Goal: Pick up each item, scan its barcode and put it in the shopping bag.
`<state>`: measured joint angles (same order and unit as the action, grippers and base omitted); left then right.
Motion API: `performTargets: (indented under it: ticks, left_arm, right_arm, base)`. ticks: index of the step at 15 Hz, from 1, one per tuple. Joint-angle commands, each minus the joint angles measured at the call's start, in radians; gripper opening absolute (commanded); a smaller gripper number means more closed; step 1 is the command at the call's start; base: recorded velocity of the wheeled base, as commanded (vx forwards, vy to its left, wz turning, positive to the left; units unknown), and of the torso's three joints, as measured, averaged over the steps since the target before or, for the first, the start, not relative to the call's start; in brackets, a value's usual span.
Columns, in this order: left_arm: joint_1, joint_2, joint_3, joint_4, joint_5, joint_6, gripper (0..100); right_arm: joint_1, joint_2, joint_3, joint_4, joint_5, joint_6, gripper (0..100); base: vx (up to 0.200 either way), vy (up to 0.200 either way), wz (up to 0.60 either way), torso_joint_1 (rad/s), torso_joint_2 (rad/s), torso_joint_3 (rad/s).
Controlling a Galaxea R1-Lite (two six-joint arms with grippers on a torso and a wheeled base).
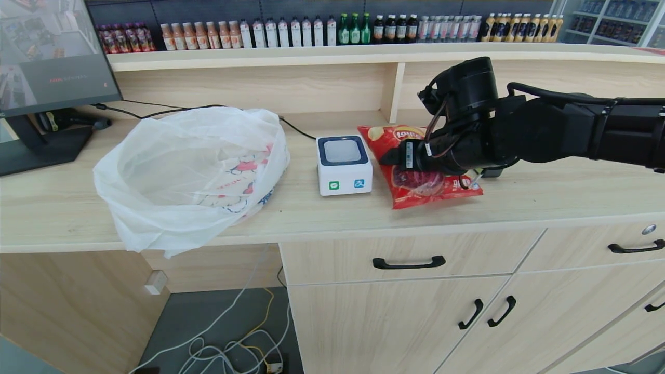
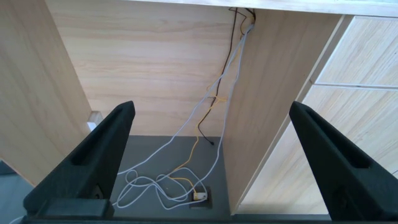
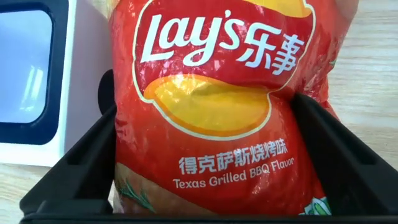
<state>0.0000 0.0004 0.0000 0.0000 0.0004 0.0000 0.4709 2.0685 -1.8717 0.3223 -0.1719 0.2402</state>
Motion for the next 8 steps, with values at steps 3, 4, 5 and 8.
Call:
performTargets:
  ticks: [3, 4, 5, 8]
  left_arm:
    - [0.0, 0.0, 0.0, 0.0, 0.0, 0.0, 100]
    - [0.0, 0.0, 0.0, 0.0, 0.001, 0.0, 100]
    - [0.0, 0.0, 0.0, 0.0, 0.001, 0.0, 100]
    - [-0.002, 0.0, 0.0, 0.0, 0.0, 0.0, 100]
  right_arm:
    - [0.0, 0.024, -0.015, -0.008, -0.021, 0.001, 100]
    - [0.0, 0.033, -0.032, -0.008, -0.023, 0.002, 100]
    - [0.0, 0.035, -0.038, -0.008, -0.023, 0.001, 100]
    - [0.0, 0.032, -0.043, -0.006, -0.023, 0.001, 0]
  base:
    - [0.0, 0.0, 0.0, 0.0, 0.0, 0.0]
    - [0.0, 0.0, 0.0, 0.0, 0.0, 0.0]
    - [0.0, 0.0, 0.0, 0.0, 0.0, 0.0]
    - [0.0, 0.0, 0.0, 0.0, 0.0, 0.0]
